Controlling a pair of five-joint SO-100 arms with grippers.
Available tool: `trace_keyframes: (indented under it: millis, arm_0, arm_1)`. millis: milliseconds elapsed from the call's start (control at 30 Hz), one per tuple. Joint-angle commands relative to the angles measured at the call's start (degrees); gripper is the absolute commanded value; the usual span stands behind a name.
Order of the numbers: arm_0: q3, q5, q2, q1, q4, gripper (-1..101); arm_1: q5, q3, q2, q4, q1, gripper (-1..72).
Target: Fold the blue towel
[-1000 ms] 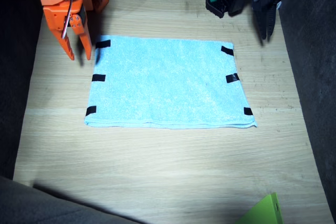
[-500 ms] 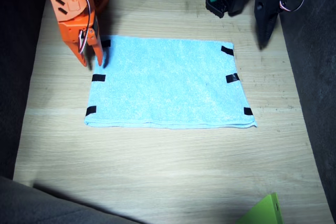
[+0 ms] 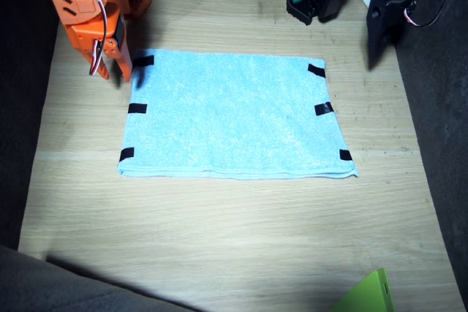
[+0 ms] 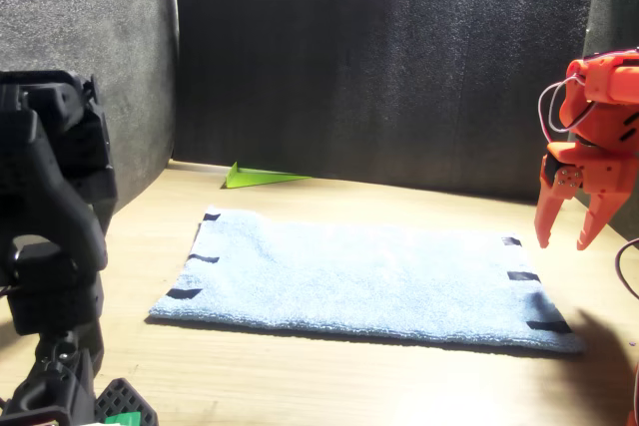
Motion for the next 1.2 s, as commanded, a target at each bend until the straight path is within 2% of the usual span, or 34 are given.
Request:
trace_keyframes:
  millis: [0,167,500,767,1000,1167]
  arm_0:
    - [-7.7,0.4,-5.4,-1.6,3.3,5]
    - [-14.1,-1.3,-11.0,-9.6,4.7,3]
    - [-23.0,-6.8,-20.6,-21.5,6.7,8]
    - [-21.5,-6.6,-18.8,-21.1,6.1,8]
    - [-20.4,-6.1,-14.2,-18.8,6.6,10]
    - [-19.8,-5.4,-12.7,-16.3,6.6,11]
  arm_1:
    - [1.8,-1.7,0.2,1.1,1.7,23.7]
    - [3.3,-1.3,-1.6,-0.4,4.8,23.7]
    - [6.2,-0.9,-4.7,-2.0,10.9,23.4]
    - [5.7,2.0,-4.1,-3.9,9.3,23.1]
    - [5.7,6.9,-4.7,-9.1,9.2,23.3]
    - [5.6,7.6,-4.5,-10.0,8.0,23.3]
